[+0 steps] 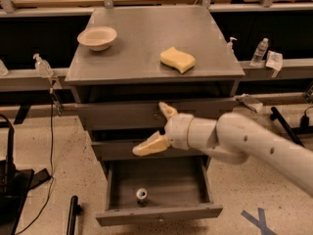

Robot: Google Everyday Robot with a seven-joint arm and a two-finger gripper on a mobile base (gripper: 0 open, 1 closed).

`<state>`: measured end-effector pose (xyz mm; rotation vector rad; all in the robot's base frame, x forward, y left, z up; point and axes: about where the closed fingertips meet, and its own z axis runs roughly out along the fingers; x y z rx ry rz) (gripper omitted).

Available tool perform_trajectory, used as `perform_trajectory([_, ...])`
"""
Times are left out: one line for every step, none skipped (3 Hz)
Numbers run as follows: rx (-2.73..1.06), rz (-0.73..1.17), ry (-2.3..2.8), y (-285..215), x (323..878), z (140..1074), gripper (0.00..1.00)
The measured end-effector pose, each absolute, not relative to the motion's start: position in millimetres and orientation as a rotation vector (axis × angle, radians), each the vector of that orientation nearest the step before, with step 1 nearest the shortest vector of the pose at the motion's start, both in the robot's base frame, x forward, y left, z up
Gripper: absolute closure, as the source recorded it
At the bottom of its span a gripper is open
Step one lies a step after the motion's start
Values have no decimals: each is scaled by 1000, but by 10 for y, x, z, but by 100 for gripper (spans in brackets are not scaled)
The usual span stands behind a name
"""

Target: Pick redbull can from bottom drawer and place on counter

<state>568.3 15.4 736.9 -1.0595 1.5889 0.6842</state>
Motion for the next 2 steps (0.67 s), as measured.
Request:
perform_trajectory([-1042, 745, 1572, 398, 5383, 6303, 0])
perform_trajectory([-945, 829, 1633, 463, 5279, 5654, 0])
